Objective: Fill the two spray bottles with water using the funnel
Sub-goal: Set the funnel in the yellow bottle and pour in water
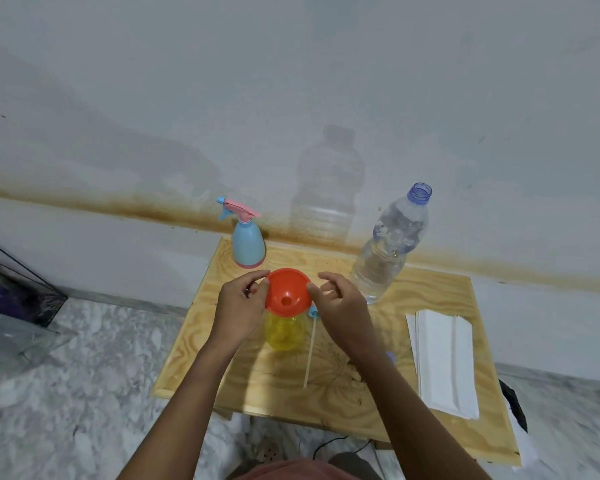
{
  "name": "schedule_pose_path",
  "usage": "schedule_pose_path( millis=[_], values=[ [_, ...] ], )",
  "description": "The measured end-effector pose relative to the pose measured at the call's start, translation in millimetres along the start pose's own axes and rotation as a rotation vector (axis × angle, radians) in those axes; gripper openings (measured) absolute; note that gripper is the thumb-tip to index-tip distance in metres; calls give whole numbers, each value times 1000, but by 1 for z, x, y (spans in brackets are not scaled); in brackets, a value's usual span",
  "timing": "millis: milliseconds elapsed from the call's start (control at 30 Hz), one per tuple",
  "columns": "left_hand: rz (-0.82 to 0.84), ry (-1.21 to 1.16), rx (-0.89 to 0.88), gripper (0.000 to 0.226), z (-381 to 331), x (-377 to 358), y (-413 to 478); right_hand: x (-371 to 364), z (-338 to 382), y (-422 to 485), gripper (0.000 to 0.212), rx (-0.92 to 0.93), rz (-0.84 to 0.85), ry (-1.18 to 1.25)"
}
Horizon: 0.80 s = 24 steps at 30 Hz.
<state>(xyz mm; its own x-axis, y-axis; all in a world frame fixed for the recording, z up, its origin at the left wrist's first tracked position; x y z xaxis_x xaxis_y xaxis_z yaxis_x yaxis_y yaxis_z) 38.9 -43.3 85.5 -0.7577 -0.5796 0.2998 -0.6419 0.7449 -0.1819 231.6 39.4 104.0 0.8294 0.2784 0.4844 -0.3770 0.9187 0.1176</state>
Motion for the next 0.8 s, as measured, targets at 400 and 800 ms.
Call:
schedule_pose_path(
  millis=[400, 800],
  values=[
    [125, -64, 39, 32, 19, 10, 3, 4, 8, 12, 11, -69, -38, 42],
    [247, 265, -127, 52, 46, -43, -8, 7, 6, 8, 7, -44, 31, 32]
  ],
)
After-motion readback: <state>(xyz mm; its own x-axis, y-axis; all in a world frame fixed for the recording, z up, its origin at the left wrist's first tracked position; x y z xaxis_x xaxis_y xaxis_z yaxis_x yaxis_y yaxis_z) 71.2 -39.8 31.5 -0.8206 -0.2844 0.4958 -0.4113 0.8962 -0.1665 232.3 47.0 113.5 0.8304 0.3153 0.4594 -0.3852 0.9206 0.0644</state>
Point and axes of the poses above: each hand's wrist, its own y-axis towards the middle knuckle, its own x-axis out of the back of the hand, z = x × y, the point moved 8 cm from there along y, towards the middle knuckle, and after that the axes turned 7 degrees about x, right-handed, at the moved point
